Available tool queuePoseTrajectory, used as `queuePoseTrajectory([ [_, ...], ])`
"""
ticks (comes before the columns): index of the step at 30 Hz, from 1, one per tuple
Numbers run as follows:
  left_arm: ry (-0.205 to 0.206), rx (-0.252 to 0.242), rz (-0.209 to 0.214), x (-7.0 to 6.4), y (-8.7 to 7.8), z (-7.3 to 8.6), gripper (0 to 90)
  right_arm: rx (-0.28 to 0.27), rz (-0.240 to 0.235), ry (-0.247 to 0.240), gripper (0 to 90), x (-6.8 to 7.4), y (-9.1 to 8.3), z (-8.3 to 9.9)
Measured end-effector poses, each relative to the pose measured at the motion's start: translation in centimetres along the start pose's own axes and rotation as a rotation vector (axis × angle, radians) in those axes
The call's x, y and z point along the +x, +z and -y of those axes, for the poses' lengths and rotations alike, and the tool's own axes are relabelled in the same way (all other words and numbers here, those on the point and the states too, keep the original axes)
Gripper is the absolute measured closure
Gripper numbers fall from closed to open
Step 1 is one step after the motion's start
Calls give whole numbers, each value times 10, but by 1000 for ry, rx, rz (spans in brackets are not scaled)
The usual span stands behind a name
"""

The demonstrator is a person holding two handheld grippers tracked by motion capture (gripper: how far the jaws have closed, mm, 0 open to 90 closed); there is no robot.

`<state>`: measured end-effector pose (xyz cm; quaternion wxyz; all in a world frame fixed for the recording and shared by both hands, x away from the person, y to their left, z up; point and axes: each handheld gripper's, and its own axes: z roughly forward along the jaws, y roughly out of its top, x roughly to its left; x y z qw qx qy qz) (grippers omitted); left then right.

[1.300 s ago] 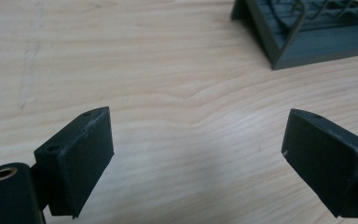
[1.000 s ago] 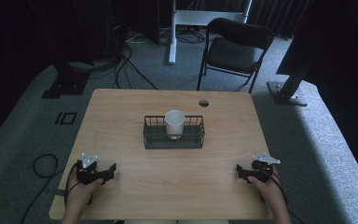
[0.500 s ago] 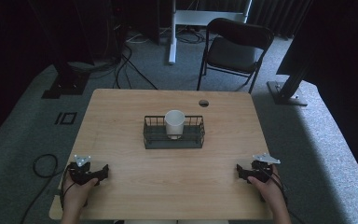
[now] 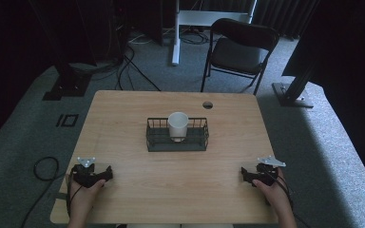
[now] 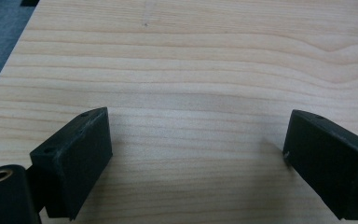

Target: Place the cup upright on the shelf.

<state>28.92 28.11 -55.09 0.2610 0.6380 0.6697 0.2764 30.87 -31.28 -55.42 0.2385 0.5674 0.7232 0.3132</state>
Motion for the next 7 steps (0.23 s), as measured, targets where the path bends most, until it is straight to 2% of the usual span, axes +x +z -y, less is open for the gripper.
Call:
queuePoseTrajectory([
  [7, -14, 0, -12, -2, 1, -1, 82, 0, 0, 0, 112, 0, 0, 0],
])
